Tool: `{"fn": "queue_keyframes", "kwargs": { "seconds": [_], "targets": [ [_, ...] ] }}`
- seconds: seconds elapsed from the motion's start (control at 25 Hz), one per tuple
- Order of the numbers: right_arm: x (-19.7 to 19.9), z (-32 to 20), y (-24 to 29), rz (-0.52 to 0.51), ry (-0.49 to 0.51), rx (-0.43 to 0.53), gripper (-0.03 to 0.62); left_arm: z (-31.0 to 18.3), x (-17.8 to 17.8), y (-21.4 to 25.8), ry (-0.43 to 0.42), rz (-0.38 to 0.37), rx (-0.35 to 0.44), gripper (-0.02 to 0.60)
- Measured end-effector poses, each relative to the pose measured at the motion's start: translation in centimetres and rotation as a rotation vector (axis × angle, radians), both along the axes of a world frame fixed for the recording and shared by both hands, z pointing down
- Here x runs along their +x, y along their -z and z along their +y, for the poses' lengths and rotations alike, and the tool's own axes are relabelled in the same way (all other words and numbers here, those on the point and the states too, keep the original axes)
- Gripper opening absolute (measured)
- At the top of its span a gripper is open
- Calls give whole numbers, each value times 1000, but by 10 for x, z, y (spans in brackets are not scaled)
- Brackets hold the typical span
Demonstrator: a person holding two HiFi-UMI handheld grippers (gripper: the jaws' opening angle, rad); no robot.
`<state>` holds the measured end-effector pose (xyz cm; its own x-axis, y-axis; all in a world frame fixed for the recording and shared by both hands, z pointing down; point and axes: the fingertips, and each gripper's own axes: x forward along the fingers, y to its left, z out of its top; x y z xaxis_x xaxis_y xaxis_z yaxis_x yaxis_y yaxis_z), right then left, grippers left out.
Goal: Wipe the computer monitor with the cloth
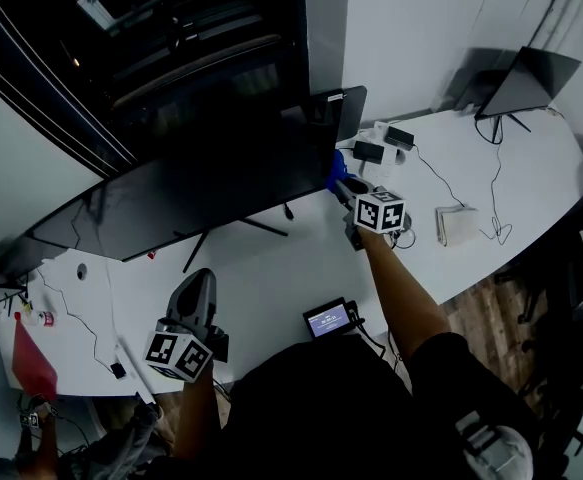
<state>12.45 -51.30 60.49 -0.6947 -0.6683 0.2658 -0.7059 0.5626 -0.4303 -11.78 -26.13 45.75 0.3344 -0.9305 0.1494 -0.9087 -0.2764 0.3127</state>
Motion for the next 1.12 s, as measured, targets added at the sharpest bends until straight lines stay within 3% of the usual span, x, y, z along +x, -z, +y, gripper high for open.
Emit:
{"fn": "queue_keyframes", "kwargs": {
  "seconds": [0.32, 0.56, 1.12],
  "targets": [
    [-1, 1, -38, 12, -32, -111, 60, 8, -13, -2, 20, 5, 6, -6],
    [-4, 6, -59, -98, -86, -226, 60, 16, -19, -3, 27, 17, 14, -6],
    [-33, 21, -62, -114, -90, -313, 58, 43, -43, -6, 61, 36, 18, -6]
  ]
}}
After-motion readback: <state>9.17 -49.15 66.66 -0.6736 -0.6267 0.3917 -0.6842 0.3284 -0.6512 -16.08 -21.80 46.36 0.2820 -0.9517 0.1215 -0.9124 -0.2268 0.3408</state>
